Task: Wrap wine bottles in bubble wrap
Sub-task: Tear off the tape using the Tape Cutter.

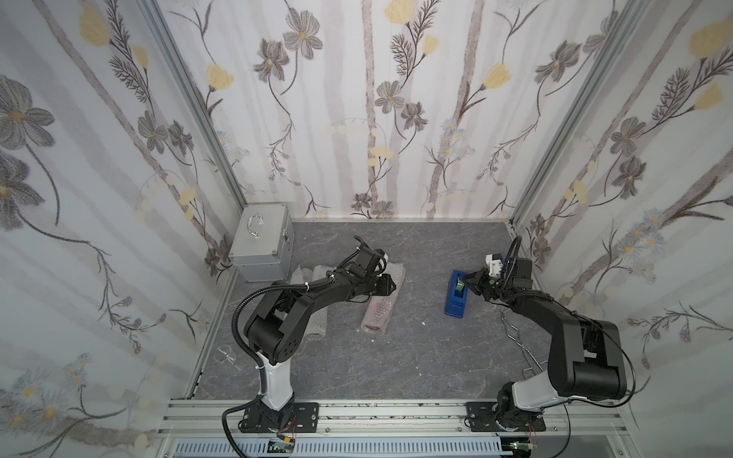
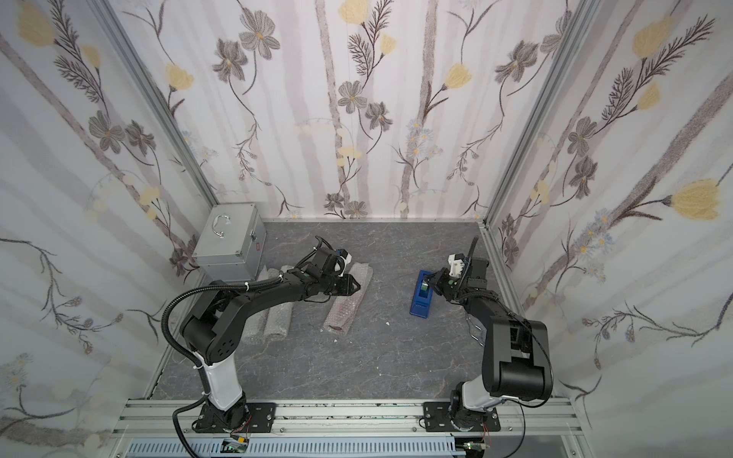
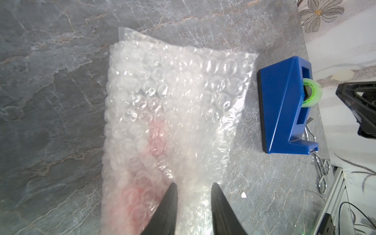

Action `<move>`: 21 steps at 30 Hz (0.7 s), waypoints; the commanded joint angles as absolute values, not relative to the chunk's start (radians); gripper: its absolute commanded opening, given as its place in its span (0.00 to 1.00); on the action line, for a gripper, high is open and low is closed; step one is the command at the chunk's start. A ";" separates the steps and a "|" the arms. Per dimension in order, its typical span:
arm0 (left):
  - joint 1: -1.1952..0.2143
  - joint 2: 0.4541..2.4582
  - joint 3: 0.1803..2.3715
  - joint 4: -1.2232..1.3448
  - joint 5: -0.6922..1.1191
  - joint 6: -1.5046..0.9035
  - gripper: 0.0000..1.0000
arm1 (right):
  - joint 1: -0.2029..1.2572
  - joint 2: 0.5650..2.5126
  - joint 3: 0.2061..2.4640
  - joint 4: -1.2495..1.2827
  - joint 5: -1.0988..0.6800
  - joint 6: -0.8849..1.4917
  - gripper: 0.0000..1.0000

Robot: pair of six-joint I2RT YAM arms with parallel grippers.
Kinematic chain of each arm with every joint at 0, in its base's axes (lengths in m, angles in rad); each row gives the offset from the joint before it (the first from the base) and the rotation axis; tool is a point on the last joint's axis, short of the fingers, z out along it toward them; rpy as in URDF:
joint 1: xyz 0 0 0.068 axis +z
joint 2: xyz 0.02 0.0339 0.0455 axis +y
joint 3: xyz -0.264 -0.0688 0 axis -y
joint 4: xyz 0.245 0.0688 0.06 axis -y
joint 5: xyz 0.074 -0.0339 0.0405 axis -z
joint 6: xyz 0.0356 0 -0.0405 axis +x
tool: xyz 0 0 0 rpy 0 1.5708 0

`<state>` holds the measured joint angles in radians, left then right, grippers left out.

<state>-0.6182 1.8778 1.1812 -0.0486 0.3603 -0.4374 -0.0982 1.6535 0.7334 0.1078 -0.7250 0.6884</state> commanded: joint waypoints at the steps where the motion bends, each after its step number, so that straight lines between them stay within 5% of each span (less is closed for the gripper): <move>1: -0.620 1.885 1.179 -0.098 0.348 -0.436 0.32 | -0.096 1.644 0.718 0.164 -0.764 0.719 0.00; 21: -0.624 1.881 1.178 -0.103 0.342 -0.429 0.32 | -0.098 1.637 0.852 0.139 -0.801 0.784 0.00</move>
